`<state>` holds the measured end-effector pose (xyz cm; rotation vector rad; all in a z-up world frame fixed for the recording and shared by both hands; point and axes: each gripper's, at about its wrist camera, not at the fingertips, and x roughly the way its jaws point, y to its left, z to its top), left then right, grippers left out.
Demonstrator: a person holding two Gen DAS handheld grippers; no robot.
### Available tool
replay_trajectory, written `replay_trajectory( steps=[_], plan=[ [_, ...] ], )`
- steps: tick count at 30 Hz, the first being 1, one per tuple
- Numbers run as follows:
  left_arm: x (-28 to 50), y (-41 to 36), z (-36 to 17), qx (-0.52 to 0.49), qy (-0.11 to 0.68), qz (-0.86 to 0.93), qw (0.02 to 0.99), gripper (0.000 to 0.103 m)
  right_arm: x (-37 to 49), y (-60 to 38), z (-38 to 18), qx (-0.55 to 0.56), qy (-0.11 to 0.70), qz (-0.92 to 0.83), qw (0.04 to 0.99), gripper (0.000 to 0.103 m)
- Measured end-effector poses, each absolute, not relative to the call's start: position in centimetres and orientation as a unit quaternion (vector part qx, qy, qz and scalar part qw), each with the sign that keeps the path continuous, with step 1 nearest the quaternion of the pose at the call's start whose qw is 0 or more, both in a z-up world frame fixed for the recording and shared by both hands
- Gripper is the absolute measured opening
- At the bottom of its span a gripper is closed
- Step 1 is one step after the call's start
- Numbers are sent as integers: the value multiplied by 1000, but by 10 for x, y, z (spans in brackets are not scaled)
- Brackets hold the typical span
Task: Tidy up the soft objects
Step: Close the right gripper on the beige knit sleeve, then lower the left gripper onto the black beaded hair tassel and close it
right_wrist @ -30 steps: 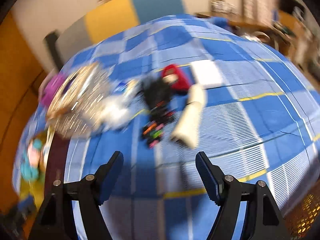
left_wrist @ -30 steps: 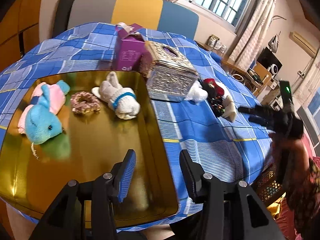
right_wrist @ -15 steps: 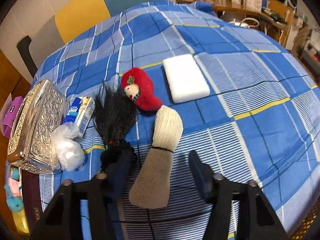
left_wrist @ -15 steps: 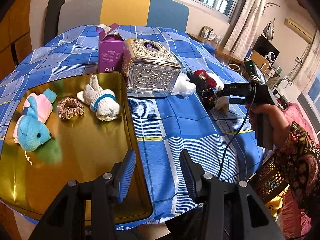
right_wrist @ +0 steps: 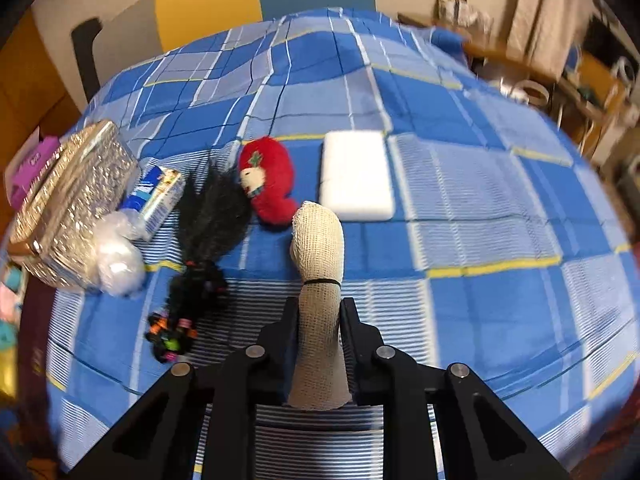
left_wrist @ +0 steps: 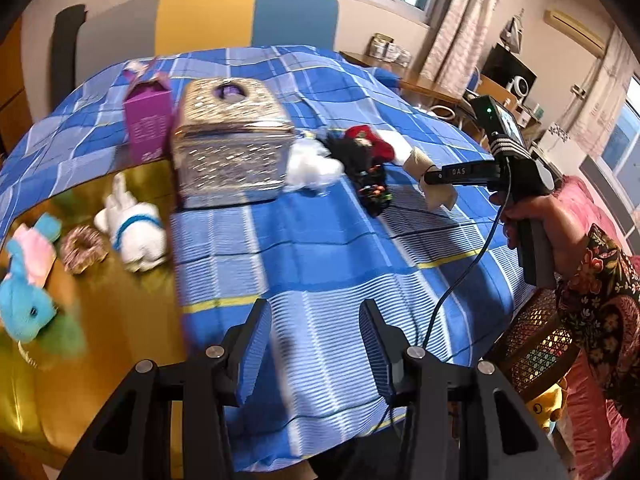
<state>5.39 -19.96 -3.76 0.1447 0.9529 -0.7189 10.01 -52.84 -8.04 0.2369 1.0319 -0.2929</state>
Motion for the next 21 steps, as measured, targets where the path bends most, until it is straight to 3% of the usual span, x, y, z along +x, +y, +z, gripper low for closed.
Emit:
replay_trajectory(
  steps=[21],
  plan=[
    [98,-339,-48,111,448,-362,810,46,89,-560,-89,178,489,-156,840,20]
  ],
)
